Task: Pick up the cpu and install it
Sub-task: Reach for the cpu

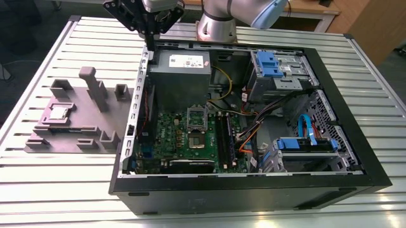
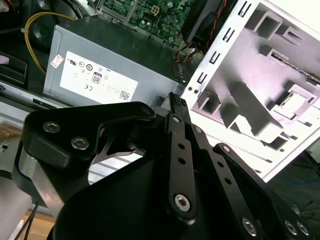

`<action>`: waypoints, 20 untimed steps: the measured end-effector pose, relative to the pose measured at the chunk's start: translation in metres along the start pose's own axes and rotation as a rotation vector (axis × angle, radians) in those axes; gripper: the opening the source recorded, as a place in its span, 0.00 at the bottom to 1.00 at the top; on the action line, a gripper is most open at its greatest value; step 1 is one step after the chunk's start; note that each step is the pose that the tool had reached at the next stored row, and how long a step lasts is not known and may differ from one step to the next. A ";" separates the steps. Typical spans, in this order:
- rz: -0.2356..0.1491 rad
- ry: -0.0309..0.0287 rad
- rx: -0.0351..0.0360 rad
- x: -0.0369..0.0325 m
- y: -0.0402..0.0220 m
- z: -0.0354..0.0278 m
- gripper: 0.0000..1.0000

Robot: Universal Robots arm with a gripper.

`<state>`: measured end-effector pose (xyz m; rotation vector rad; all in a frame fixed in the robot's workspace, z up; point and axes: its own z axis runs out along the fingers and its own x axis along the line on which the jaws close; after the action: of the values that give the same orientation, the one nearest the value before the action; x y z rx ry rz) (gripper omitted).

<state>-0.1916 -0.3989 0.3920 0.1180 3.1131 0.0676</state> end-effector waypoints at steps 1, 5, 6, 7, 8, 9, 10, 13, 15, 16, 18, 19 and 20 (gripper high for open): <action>0.000 0.0000 0.0000 0.0012 -0.0001 0.0000 0.11; 0.000 0.0000 0.0000 0.0069 -0.0005 0.0000 0.11; 0.000 0.0000 0.0000 0.0081 -0.0006 -0.0001 0.11; 0.000 0.0000 0.0000 0.0093 -0.0007 -0.0001 0.11; 0.000 0.0000 0.0001 0.0106 -0.0008 -0.0001 0.11; 0.000 0.0000 0.0001 0.0118 -0.0009 -0.0002 0.11; 0.000 0.0000 0.0000 0.0129 -0.0010 -0.0001 0.11; 0.000 0.0000 0.0000 0.0157 -0.0012 -0.0001 0.11; 0.000 0.0000 -0.0001 0.0165 -0.0012 -0.0001 0.11; 0.000 0.0000 0.0000 0.0165 -0.0012 -0.0001 0.11; 0.000 0.0000 0.0000 0.0166 -0.0013 -0.0001 0.11; 0.000 0.0000 0.0000 0.0166 -0.0013 -0.0001 0.11; 0.000 0.0000 0.0000 0.0166 -0.0013 -0.0001 0.11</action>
<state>-0.2082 -0.3989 0.3916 0.1180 3.1131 0.0676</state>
